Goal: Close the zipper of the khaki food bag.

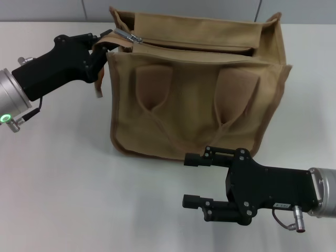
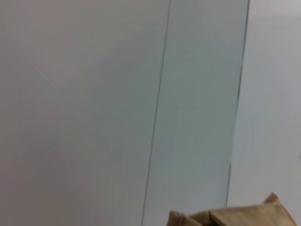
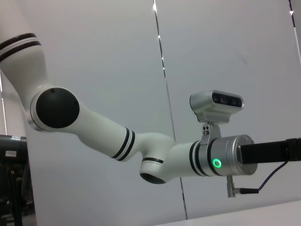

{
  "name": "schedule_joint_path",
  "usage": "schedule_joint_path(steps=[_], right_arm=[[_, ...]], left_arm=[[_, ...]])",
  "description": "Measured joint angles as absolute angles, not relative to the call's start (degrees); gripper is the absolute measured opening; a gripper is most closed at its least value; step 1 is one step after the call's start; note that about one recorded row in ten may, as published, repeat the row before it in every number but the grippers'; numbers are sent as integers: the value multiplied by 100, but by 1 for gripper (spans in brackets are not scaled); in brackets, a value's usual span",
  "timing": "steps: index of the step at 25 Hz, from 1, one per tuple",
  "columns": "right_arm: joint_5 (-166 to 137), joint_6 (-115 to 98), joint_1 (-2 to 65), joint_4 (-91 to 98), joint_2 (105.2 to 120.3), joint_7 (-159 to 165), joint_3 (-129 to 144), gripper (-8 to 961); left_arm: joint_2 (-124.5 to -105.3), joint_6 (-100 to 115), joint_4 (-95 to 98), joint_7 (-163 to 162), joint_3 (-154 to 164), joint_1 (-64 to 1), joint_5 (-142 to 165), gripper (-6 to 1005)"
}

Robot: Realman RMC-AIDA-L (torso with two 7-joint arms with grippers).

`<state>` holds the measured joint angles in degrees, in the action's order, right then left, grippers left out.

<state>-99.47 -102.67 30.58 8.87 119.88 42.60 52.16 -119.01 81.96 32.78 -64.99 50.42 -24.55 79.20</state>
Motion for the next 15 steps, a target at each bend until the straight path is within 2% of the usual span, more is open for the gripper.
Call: schedule_joint_path(steps=[10, 15], right_arm=[[-8544, -10811, 2901, 752, 11977, 3787, 4792, 689], [-7551, -10478, 3547, 330, 11993, 3253, 4761, 689]], left_arm=[[-11910, 8421, 3263, -6831, 5079, -2465, 7440, 43], [-11917, 8864, 2903, -6900, 5159, -2674, 7174, 27]])
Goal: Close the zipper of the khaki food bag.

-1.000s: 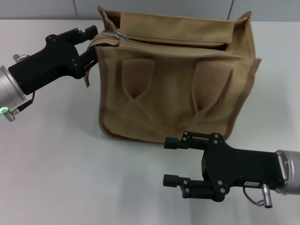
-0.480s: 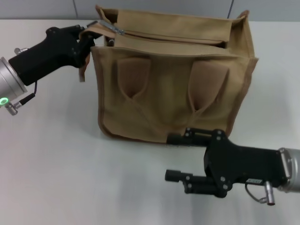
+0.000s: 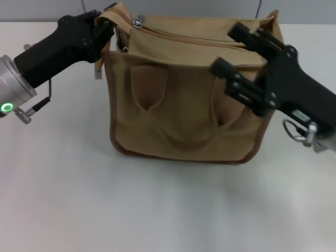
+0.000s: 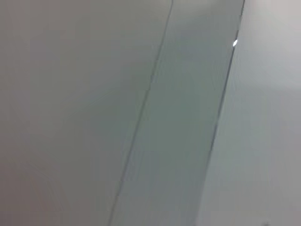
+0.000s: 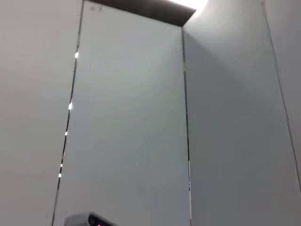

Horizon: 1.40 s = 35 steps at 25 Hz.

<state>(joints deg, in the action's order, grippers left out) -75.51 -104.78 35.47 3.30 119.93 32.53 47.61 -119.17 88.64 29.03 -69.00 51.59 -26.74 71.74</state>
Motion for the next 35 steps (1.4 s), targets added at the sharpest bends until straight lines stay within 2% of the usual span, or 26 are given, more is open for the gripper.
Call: schedule_joint_path(steps=[20, 35], right_arm=[[-7541, -9177, 4502, -854, 11997, -1627, 3356, 689], [-7894, -8821, 4778, -1264, 11997, -2150, 3220, 689]], left_arm=[[-11917, 9135, 2662, -6926, 5383, -2870, 6818, 35], [-11918, 9038, 2609, -6926, 5430, -3048, 6812, 41]])
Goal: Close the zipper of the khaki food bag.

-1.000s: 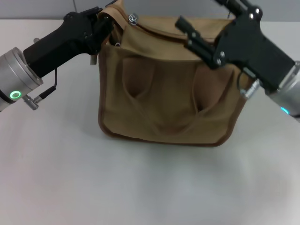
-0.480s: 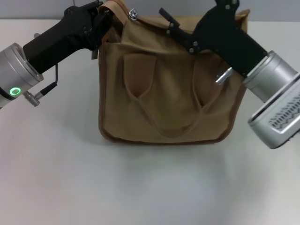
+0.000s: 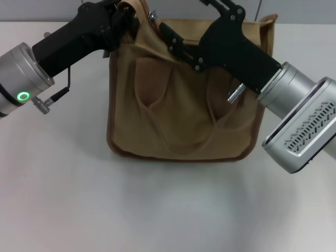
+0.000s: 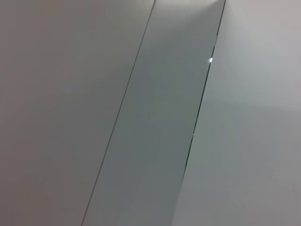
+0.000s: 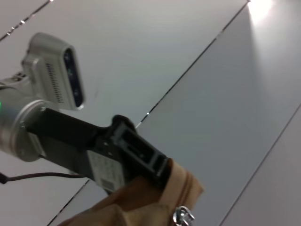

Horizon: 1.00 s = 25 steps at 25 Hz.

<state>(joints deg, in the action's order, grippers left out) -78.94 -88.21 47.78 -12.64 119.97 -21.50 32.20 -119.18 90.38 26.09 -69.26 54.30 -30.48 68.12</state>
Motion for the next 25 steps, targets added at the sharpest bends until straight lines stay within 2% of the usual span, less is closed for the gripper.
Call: schedule_joint_path(steps=[25], right_arm=[[-8162, -8380, 4965, -1378, 11996, -2336, 3052, 679]], left_arm=[[-11918, 8840, 2467, -6935, 5576, -3249, 6776, 51]])
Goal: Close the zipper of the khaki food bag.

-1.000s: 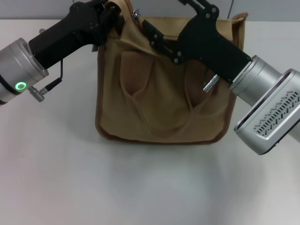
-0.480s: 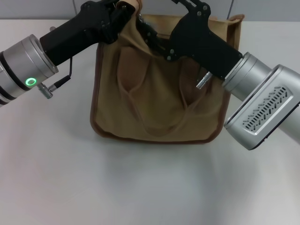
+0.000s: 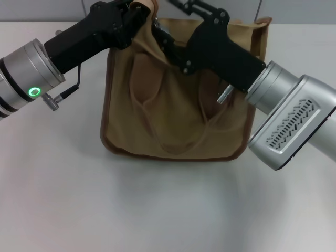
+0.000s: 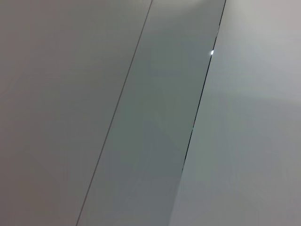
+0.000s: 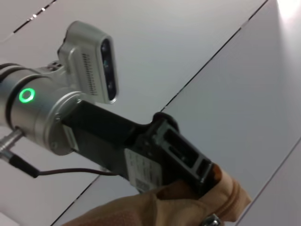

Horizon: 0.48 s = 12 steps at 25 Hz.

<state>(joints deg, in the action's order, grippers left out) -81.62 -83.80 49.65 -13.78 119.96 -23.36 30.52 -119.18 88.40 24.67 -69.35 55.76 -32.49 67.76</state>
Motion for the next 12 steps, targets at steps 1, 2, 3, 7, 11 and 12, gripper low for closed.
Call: schedule_joint_path(steps=[1, 2, 3, 7, 11, 12], right_arm=[[-8179, -8367, 4964, -1376, 11996, -2337, 3052, 678], [-8185, -8359, 4964, -1377, 11997, -2337, 3052, 678], [-8189, -8351, 4965, -1378, 11998, -2338, 3053, 644], [-8201, -8329, 4971, -1381, 11999, -2338, 3058, 507], [-8204, -8282, 4973, -1380, 12000, -2338, 3060, 189], [-8204, -8267, 4974, -1377, 11999, -2338, 3060, 157]], left_arm=[[-11918, 8839, 2467, -6935, 5574, -3249, 6776, 51], [-11919, 8839, 2467, -6935, 5572, -3249, 6776, 51], [-11919, 8838, 2467, -6935, 5569, -3250, 6776, 52], [-11919, 8837, 2468, -6935, 5562, -3251, 6774, 53], [-11918, 8838, 2470, -6933, 5546, -3253, 6767, 55], [-11918, 8838, 2470, -6930, 5542, -3253, 6767, 55]])
